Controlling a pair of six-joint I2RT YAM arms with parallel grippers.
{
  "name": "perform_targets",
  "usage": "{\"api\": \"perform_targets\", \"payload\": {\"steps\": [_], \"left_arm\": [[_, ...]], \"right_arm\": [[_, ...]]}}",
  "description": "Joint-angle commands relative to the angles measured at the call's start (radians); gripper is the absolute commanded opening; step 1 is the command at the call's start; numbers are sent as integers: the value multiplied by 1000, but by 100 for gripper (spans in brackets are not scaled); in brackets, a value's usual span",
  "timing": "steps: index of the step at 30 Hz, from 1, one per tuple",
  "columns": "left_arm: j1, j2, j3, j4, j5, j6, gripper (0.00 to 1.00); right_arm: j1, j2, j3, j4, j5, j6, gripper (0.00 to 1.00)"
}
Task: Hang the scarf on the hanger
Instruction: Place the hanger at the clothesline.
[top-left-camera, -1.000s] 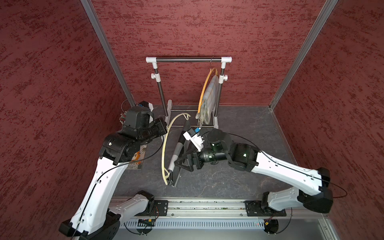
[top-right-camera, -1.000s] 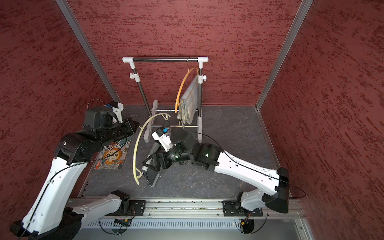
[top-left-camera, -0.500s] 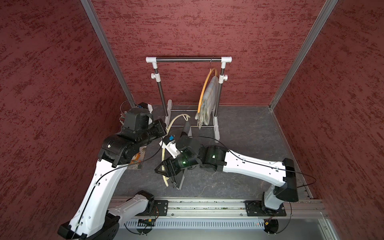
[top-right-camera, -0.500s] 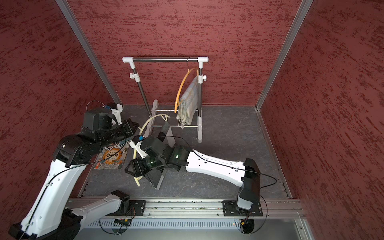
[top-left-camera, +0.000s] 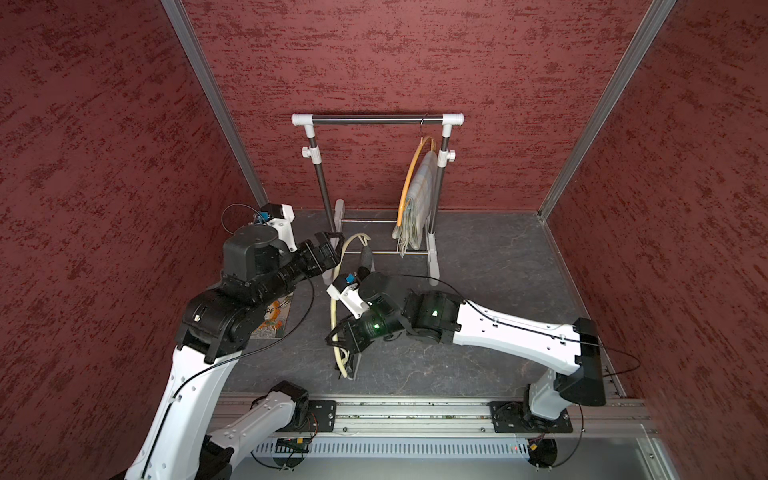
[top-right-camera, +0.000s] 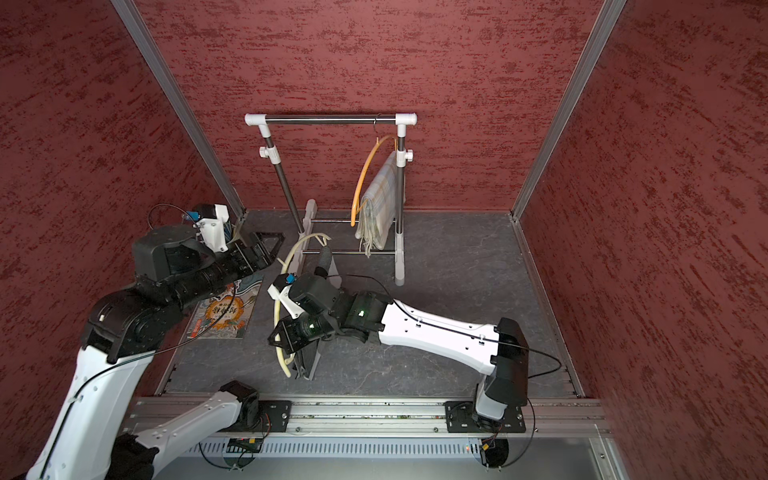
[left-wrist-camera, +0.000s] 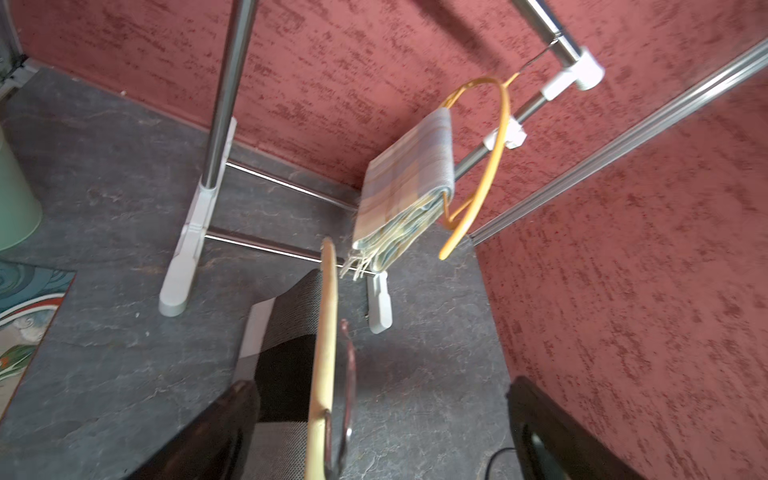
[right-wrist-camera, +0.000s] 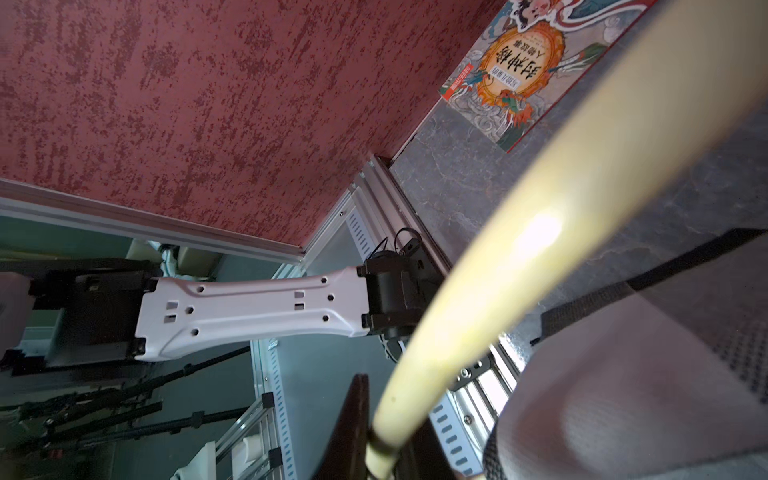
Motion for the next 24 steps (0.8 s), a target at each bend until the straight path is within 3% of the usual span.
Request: {"api": "perform_targets", "payload": {"steps": [1,5,10,15,21,24], "left_arm": [[9,-60,12,89,67,75,100],[9,-187,1,127,25,90,100],[6,-343,-42,129,-119,106,100],[-18,-384,-58,83,-161,118,100],[-40,-384,-67,30,-177,123,100],[-50,-383,-82,18,-175,119,100]], "right_arm": [[-67,-101,23,97,-124,-58,0],[-157,-112,73,110,-292,-40,0],[-290,-46,208,179,-461,86,0],[-395,146,476,199,-572,248,0],[-464,406,899,111,-612,305,0],[-511,535,1068,187,-630,432,0]]}}
